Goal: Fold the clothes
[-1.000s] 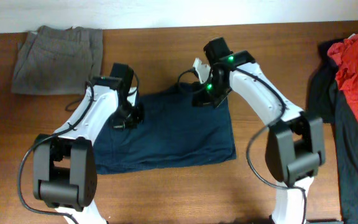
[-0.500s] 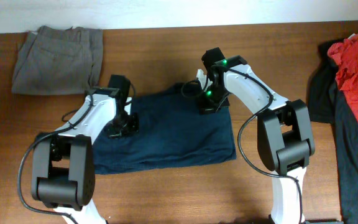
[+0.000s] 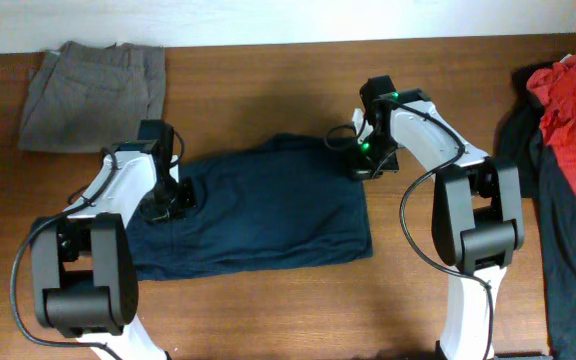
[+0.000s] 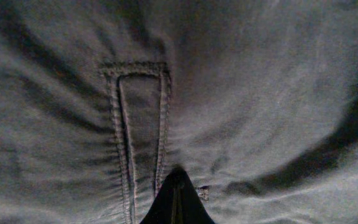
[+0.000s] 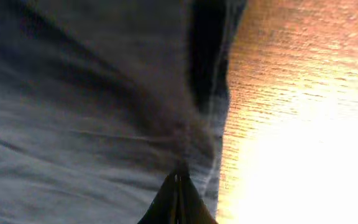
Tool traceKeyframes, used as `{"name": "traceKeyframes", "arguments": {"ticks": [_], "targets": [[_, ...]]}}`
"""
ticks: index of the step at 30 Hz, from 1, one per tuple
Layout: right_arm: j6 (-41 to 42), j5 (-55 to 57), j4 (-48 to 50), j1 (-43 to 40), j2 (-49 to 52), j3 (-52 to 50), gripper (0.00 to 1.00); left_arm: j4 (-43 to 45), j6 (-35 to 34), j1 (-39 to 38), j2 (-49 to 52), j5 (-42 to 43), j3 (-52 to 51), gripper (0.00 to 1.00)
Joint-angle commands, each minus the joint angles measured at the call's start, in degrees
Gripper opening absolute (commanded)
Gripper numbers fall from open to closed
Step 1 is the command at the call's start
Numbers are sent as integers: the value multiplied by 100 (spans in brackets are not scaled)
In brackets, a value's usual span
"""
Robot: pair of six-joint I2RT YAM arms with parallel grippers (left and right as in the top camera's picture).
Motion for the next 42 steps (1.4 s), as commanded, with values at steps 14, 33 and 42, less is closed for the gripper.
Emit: {"name": "traceKeyframes", "arguments": {"ticks": [14, 33, 42], "targets": [[723, 2398, -446, -166, 59, -20, 4, -120, -57, 37, 28, -363, -28, 1], [-389, -894, -717, 957, -675, 848, 4, -1228, 120, -640, -50, 955, 1143, 1], [251, -894, -175, 1576, -221, 691, 4, -413, -146, -1158, -35, 957, 730, 1]]}}
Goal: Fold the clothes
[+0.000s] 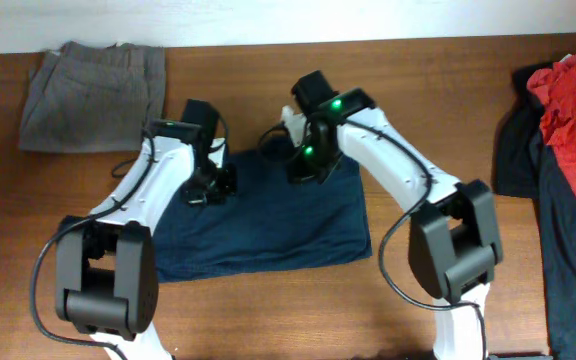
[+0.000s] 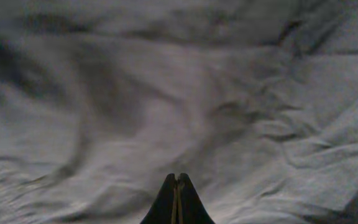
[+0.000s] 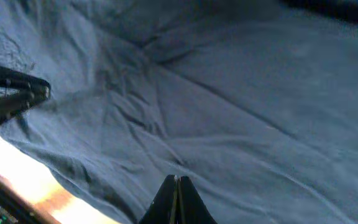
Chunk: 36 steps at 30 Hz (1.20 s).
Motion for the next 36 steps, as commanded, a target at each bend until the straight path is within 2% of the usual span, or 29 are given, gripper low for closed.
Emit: {"name": "traceKeyframes", "arguments": {"ticks": [1, 12, 20, 27, 36], "targets": [[310, -138, 122, 20, 304, -63, 4, 157, -127, 2, -33, 125, -170, 1], [330, -107, 232, 4, 946, -63, 4, 918, -254, 2, -33, 122, -892, 1], [501, 649, -13, -133, 1036, -63, 4, 841, -254, 11, -33, -551, -951, 1], [501, 763, -181, -337, 1036, -98, 4, 678, -254, 173, -33, -597, -953, 1], [525, 929, 245, -560, 1045, -892, 4, 592, -251, 538, -33, -848, -1075, 1]]}}
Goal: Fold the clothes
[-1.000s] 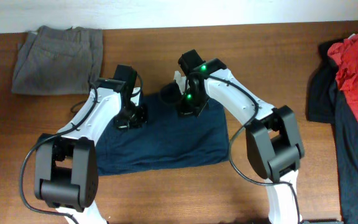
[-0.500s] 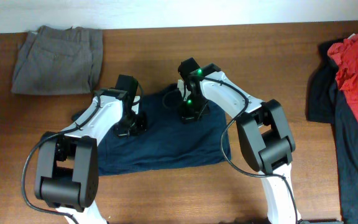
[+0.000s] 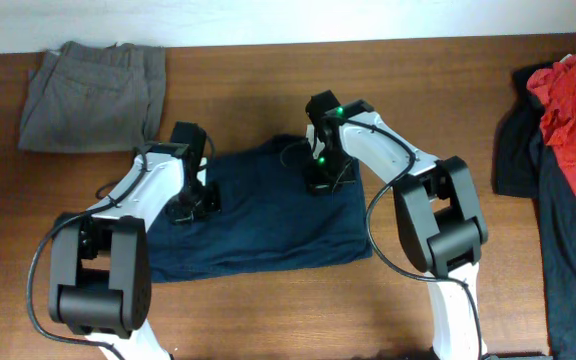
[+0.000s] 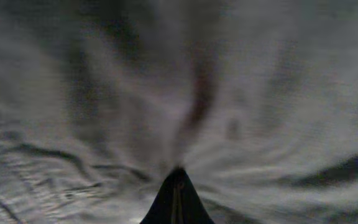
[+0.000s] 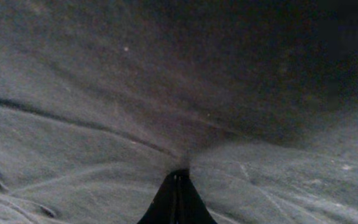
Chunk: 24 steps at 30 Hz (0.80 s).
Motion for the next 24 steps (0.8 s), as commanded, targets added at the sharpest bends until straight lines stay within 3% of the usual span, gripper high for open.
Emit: {"name": "traceKeyframes", "arguments": {"ticks": [1, 9, 15, 24], "targets": [[33, 304, 166, -164, 190, -595, 4, 35, -55, 166, -33, -175, -162, 1], [79, 431, 236, -662, 190, -831, 4, 151, -188, 494, -33, -890, -417, 1], [72, 428, 57, -1067, 166, -763, 4, 81, -186, 874, -35, -901, -387, 1], [74, 612, -898, -1196, -820, -55, 4, -1106, -190, 835, -761, -898, 374, 1]]}}
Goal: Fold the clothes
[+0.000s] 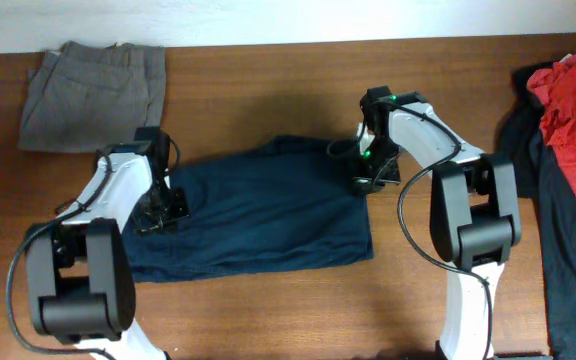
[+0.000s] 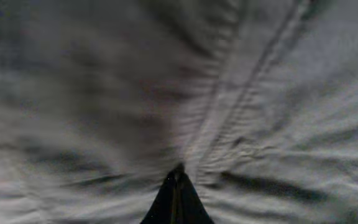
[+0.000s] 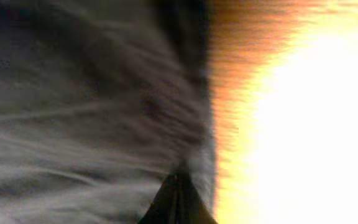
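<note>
A navy garment [image 1: 258, 215] lies flat across the middle of the table, its top edge slanting up to the right. My left gripper [image 1: 158, 212] sits on its left end, shut, with cloth puckering at the fingertips [image 2: 177, 171]. A stitched seam [image 2: 247, 81] runs diagonally ahead of it. My right gripper [image 1: 364, 180] is at the garment's upper right edge, shut on the cloth [image 3: 179, 174], with bare glaring wood just to its right. The right wrist view is blurred.
Folded grey-brown trousers [image 1: 93, 95] rest at the back left of the wooden table [image 1: 268, 80]. A heap of red and black clothes [image 1: 568, 120] lies along the right edge. Bare wood lies in front of the garment.
Both grippers have moved outward: the left from inside the cloth to its left end, the right from the upper middle to the right edge. The garment lies wider.
At first the grippers were shut at the garment's left end and upper right corner, cloth spread wide. Then both were near the upper middle and the cloth was narrower. They stayed inward after that, and now they are back at the ends with the garment spread.
</note>
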Tool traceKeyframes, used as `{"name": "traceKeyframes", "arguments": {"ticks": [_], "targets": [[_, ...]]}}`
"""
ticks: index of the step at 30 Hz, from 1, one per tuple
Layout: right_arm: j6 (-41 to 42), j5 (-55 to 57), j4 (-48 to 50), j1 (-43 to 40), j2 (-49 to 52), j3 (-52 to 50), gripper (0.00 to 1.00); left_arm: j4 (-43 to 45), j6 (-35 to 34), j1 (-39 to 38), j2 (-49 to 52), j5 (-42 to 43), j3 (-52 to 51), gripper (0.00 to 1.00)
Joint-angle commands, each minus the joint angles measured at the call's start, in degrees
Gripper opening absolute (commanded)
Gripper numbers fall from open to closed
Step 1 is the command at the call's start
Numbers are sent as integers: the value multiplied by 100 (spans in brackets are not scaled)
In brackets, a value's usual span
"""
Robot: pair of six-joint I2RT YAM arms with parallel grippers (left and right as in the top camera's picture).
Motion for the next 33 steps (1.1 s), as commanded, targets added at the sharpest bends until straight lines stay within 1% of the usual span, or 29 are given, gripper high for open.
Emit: {"name": "traceKeyframes", "arguments": {"ticks": [1, 5, 8, 11, 13, 15, 19, 22, 29, 33], "targets": [[48, 494, -291, -33, -756, 247, 4, -339, -79, -7, -713, -245, 367, 1], [42, 251, -758, 114, -1488, 247, 4, -664, -74, -44, -1360, 247, 378, 0], [-120, 179, -1023, 444, -1867, 247, 4, -866, -68, -203, -1764, 474, 378, 1], [-131, 184, -1182, 938, -2002, 245, 4, -1019, 9, -468, -1928, 651, 354, 1], [-125, 184, -1163, 1257, -1996, 205, 4, -1027, 63, -699, -1923, 929, 262, 1], [-70, 186, -1014, 1609, -1958, 74, 4, -811, 59, -935, -1917, 1158, -7, 1], [234, 354, -533, 1943, -1934, -354, 4, -122, 22, -1220, -1912, 1331, -678, 1], [479, 302, -160, 1943, -1934, -713, 4, 339, -98, -1224, -1912, 1370, -1137, 1], [328, -125, 846, 1943, -1853, -1727, 4, 1405, -76, -1222, -1902, 1375, -1923, 1], [330, -20, 1307, 1923, -1805, -2304, 4, 1661, -76, -1211, -1814, 1353, -2124, 1]]}}
